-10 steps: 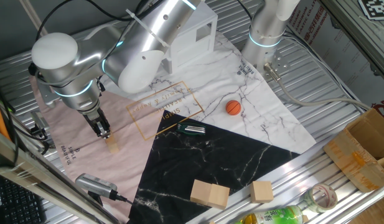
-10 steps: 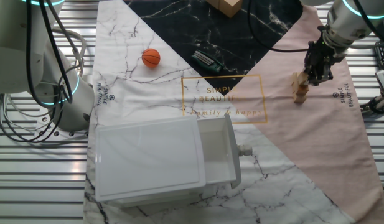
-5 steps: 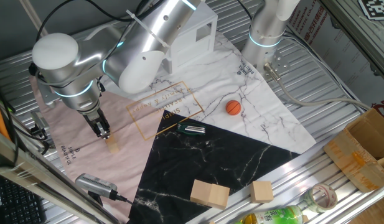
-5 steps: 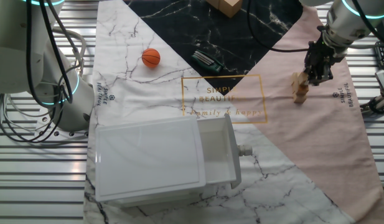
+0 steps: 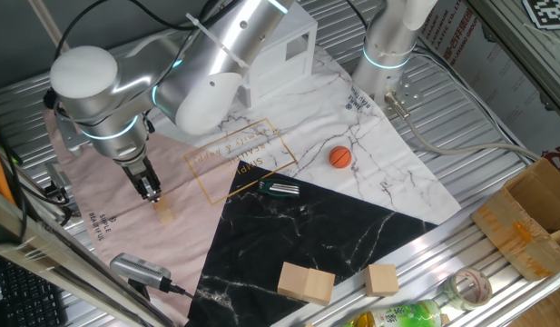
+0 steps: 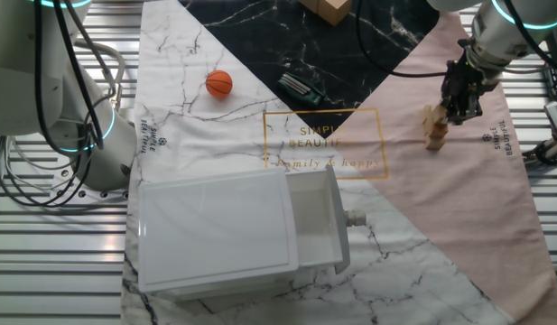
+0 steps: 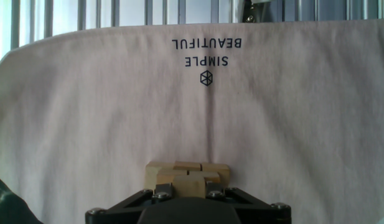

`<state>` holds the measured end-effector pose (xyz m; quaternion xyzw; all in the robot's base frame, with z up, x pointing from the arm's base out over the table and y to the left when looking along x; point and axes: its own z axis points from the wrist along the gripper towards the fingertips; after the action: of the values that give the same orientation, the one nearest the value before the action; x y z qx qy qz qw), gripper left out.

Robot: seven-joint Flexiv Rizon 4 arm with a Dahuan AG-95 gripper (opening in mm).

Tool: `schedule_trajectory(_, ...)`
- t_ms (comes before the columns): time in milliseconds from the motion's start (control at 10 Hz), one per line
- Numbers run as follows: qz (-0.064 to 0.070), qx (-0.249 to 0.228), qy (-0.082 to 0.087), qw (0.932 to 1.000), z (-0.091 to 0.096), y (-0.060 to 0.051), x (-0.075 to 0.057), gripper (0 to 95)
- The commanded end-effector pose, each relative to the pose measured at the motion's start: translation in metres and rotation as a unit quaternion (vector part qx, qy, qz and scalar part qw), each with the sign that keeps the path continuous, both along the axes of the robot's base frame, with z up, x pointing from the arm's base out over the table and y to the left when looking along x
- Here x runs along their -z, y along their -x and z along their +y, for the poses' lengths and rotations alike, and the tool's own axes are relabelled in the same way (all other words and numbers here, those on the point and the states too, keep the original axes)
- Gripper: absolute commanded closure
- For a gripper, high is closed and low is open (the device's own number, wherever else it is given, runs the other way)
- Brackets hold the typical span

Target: Stack the blocks into a pyramid shape

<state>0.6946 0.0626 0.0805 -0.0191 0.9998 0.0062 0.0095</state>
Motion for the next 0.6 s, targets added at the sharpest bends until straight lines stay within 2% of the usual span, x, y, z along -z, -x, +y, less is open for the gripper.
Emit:
schedule_trajectory(100,-0.002,-0.001,-0.001,1.0000,0.0000,-0.0006,0.0006,76.0)
schedule_trajectory(400,-0.004,-0.004,0.000,1.0000,-0.0001,-0.0005,0.0008,76.0)
schedule_trajectory(500,-0.004,-0.006,0.000,1.0000,-0.0002,-0.0005,0.0008,57.0)
schedule_trajectory(600,-0.005,-0.007,-0.001,1.0000,-0.0002,-0.0006,0.0008,57.0)
